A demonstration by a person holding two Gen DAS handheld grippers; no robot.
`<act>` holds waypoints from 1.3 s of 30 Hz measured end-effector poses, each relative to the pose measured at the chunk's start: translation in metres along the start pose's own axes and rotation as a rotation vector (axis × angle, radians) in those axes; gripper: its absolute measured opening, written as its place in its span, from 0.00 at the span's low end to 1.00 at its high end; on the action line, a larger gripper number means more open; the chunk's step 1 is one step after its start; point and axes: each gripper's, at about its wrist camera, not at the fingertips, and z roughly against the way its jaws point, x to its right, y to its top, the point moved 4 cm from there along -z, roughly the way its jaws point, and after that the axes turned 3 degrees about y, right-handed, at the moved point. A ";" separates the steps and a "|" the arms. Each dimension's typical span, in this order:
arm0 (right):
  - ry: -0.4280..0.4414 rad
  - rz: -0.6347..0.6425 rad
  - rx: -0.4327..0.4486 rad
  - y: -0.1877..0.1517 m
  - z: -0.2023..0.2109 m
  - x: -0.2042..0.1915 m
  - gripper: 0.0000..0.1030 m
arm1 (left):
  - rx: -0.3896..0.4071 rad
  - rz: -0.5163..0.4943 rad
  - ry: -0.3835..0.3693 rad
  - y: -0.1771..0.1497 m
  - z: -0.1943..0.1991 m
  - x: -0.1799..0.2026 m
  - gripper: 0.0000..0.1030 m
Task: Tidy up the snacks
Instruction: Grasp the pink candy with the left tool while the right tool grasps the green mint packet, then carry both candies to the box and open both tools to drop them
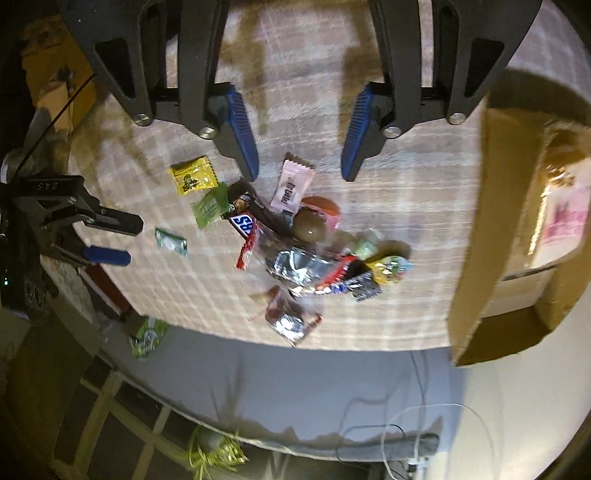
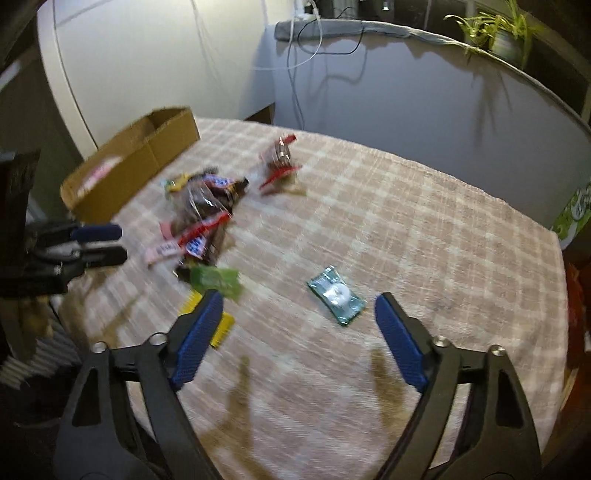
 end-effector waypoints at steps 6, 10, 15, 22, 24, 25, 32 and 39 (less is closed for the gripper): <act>-0.015 0.044 -0.057 0.001 -0.022 0.015 0.67 | -0.047 -0.044 0.009 0.007 -0.020 0.005 0.36; -0.008 0.058 -0.086 0.003 -0.036 0.023 0.65 | -0.076 -0.083 0.027 0.010 -0.031 0.009 0.36; 0.000 0.065 -0.116 0.003 -0.050 0.027 0.60 | -0.089 -0.115 0.048 0.013 -0.040 0.012 0.33; -0.002 0.097 -0.133 0.004 -0.057 0.021 0.53 | -0.085 -0.169 0.073 0.012 -0.041 0.017 0.22; 0.000 0.104 -0.136 0.004 -0.057 0.019 0.45 | -0.080 -0.180 0.083 0.011 -0.041 0.019 0.18; 0.000 0.108 -0.138 0.004 -0.056 0.018 0.37 | -0.077 -0.183 0.087 0.010 -0.040 0.020 0.18; -0.006 0.096 -0.142 0.003 -0.053 0.013 0.22 | -0.063 -0.158 0.072 0.009 -0.036 0.019 0.17; -0.020 0.058 -0.122 0.003 -0.043 0.016 0.21 | -0.018 -0.124 0.054 0.012 -0.016 0.017 0.17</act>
